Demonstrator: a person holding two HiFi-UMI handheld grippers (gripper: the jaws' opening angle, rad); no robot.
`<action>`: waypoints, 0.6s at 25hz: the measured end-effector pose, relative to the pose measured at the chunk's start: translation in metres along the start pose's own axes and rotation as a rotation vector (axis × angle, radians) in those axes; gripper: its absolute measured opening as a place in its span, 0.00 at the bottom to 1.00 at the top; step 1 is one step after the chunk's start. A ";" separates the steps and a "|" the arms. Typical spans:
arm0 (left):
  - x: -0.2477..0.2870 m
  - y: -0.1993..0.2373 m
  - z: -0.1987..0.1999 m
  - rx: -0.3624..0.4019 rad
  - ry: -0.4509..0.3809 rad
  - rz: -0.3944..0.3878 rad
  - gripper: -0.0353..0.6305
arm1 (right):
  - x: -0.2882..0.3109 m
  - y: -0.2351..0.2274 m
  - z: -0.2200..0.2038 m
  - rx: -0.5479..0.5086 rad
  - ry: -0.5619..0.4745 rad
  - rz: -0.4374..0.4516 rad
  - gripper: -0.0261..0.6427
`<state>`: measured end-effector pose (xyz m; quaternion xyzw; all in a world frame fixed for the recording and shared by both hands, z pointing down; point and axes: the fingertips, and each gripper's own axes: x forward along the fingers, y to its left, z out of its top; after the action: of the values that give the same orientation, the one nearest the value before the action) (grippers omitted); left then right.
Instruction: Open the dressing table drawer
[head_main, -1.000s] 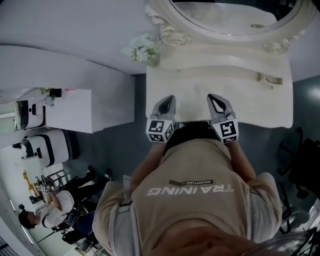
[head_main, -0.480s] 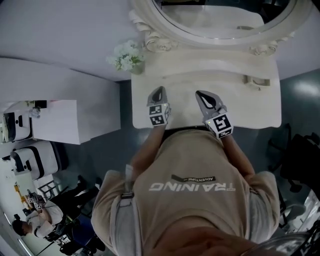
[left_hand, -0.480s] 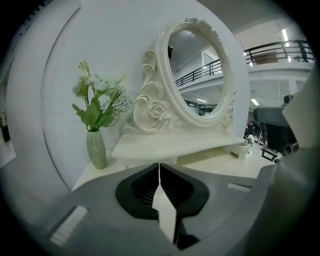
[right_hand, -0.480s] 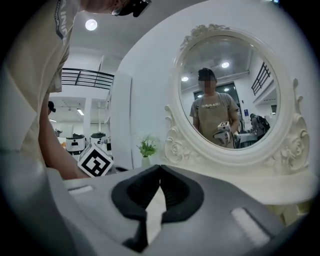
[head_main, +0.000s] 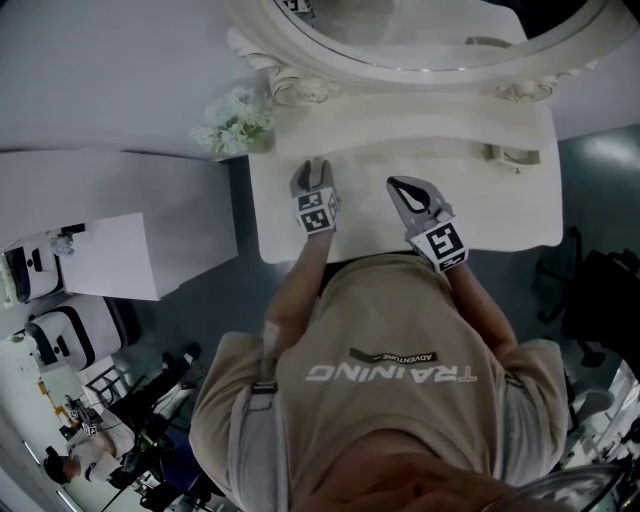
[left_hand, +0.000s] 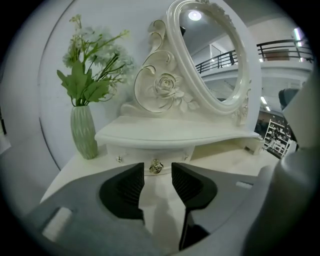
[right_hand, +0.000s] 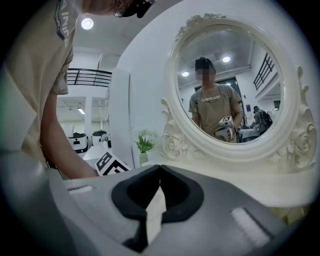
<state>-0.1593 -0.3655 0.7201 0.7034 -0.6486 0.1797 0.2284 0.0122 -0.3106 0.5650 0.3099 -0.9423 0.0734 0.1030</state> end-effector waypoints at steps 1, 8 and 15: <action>0.005 0.002 -0.003 -0.005 0.011 0.012 0.29 | 0.000 0.000 -0.001 0.004 0.003 0.004 0.04; 0.021 0.008 -0.005 -0.004 0.007 0.082 0.24 | 0.004 -0.006 -0.010 0.005 0.030 0.017 0.05; 0.019 0.008 -0.001 0.018 0.017 0.110 0.21 | 0.001 -0.005 -0.017 0.015 0.042 0.017 0.05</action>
<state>-0.1649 -0.3812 0.7325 0.6671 -0.6828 0.2038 0.2174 0.0172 -0.3114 0.5824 0.3011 -0.9419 0.0879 0.1199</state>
